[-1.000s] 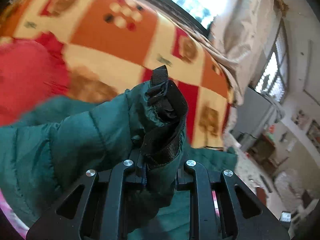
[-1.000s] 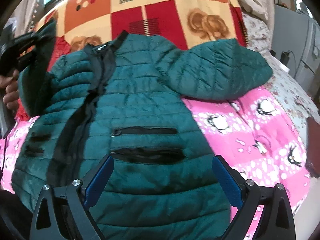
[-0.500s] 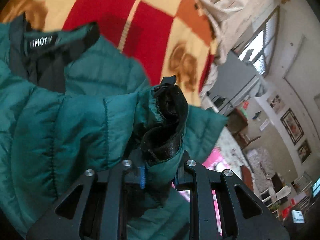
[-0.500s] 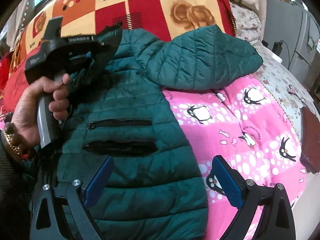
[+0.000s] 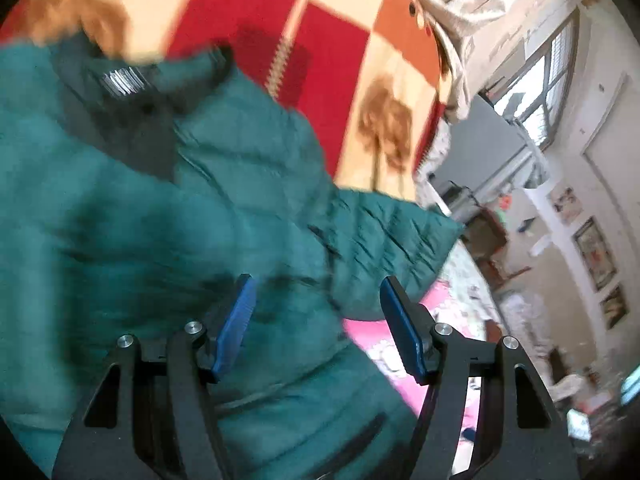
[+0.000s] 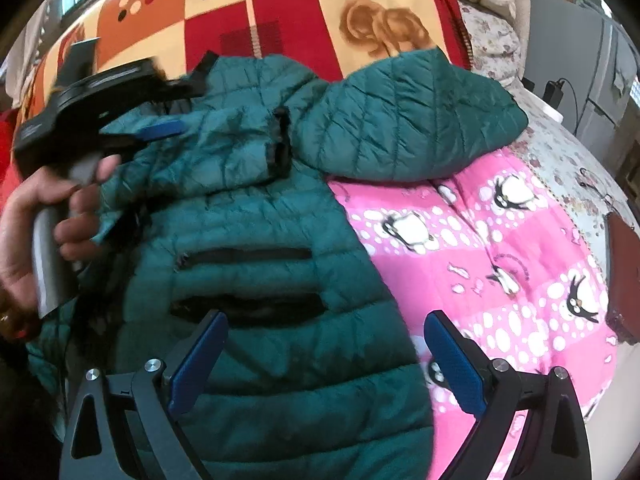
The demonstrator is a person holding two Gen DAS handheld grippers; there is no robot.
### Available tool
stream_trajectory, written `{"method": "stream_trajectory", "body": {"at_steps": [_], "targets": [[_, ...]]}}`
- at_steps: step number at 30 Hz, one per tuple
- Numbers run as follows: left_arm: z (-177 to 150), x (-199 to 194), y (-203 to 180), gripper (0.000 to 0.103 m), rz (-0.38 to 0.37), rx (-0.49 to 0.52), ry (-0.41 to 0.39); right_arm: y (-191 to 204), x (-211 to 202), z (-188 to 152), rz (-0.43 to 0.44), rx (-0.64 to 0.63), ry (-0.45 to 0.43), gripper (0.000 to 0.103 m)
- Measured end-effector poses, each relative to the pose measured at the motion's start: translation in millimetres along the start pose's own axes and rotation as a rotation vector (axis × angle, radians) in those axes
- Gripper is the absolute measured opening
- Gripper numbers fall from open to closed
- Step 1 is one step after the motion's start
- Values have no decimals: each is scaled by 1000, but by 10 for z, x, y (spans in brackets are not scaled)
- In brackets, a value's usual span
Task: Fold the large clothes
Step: 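Open the left tool to release the sleeve onto the jacket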
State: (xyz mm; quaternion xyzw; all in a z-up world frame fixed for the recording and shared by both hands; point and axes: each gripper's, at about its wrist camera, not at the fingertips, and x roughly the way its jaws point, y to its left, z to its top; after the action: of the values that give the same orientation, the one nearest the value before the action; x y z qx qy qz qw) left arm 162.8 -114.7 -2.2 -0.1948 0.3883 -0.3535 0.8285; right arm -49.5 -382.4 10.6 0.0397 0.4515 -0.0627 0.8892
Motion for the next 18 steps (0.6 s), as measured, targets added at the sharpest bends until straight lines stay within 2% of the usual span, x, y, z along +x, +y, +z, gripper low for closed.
{"method": "stream_trajectory", "body": {"at_steps": [3, 5, 6, 7, 9, 11, 14, 16, 18], "targets": [[90, -452, 234, 65, 132, 22, -75, 138, -77, 130, 27, -6, -75, 97], [126, -663, 439, 65, 255, 27, -106, 247, -93, 314, 54, -17, -122, 97], [141, -759, 575, 65, 344, 29, -110, 315, -59, 449, 80, -14, -139, 97], [151, -840, 724, 65, 433, 29, -107, 375, 12, 570, 107, -7, -136, 97], [157, -967, 1006, 65, 532, -1, -116, 519, 232, 821, 126, 21, -101, 97], [196, -1072, 1257, 65, 559, -79, -128, 652, 466, 1039, 169, 69, -71, 97], [231, -1236, 1475, 65, 557, -169, -181, 893, 816, 1302, 213, 107, -53, 97], [239, -1215, 1567, 65, 575, -202, -184, 1056, 1205, 1409, 275, 113, 47, 97], [188, -1130, 1634, 65, 595, -195, -153, 1089, 1571, 1423, 261, 127, 142, 97]]}}
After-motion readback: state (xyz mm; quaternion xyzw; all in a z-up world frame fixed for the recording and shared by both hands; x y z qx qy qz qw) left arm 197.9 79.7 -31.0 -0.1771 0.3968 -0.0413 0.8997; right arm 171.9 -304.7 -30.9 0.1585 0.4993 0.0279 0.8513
